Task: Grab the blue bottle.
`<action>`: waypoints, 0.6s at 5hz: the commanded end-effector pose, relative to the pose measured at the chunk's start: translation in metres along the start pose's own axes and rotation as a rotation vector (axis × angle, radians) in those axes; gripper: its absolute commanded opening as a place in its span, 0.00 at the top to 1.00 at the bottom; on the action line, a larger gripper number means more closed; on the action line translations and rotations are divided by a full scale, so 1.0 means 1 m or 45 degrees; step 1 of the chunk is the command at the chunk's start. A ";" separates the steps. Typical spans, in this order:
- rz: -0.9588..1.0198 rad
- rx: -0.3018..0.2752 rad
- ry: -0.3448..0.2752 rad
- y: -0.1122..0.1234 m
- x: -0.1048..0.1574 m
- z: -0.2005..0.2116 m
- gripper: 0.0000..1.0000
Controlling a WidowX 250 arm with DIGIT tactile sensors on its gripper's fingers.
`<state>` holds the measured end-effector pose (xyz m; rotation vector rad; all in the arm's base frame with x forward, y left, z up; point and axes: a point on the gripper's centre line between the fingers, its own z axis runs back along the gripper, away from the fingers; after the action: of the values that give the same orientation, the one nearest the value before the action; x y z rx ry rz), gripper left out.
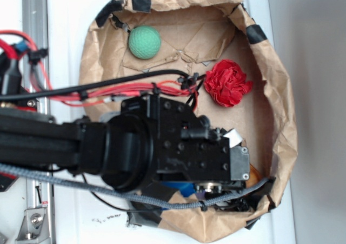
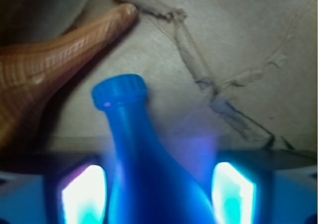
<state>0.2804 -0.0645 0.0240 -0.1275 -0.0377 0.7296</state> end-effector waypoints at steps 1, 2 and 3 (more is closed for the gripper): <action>-0.629 0.013 -0.255 0.035 0.048 0.093 1.00; -0.741 -0.035 -0.374 0.045 0.067 0.132 1.00; -1.008 -0.012 -0.311 0.043 0.072 0.150 1.00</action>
<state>0.2785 0.0247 0.1454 -0.0338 -0.2418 -0.0423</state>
